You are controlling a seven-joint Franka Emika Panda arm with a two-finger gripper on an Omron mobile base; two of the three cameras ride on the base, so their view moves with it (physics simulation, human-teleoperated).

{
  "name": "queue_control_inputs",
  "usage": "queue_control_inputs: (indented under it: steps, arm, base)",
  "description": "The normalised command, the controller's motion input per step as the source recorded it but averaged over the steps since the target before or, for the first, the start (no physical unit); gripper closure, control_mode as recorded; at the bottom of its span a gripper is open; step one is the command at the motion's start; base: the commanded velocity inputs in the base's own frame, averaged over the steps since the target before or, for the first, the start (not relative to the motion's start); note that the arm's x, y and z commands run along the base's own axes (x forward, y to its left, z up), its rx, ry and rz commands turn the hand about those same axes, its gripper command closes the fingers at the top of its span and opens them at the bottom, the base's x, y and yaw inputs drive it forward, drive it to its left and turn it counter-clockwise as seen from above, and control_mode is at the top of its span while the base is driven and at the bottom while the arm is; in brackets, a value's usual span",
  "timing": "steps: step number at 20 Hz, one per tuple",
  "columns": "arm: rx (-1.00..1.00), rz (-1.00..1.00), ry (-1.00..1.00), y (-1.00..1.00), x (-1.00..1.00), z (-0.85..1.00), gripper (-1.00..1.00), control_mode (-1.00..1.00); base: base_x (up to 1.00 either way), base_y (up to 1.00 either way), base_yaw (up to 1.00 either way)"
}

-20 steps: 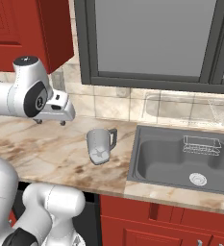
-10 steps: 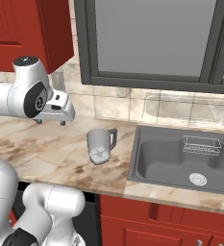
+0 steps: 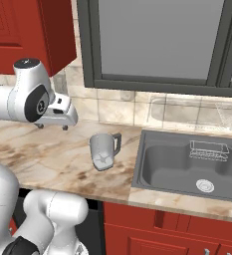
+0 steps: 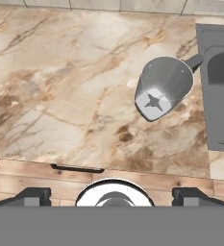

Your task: Turn on the sink faucet and place the jug under the water for a few seconds to fill it up.

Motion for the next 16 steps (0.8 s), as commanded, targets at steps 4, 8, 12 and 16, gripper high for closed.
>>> queue_control_inputs:
  steps: [4,8,12,16]
  arm:
    - [0.0,0.0,0.0,0.0,-0.07,0.0,-1.0,1.0]
    - [0.0,0.0,0.0,0.0,0.0,0.0,-1.0,1.0]
    - [0.0,0.0,0.0,0.0,0.0,0.0,-1.0,1.0]
    - [0.0,0.0,0.0,0.0,0.0,0.0,-1.0,1.0]
  base:
    - [-0.07,0.0,0.0]
    - [-0.37,0.0,0.0]
    - [-0.53,-0.14,0.0]
    - [-0.56,-0.4,0.0]
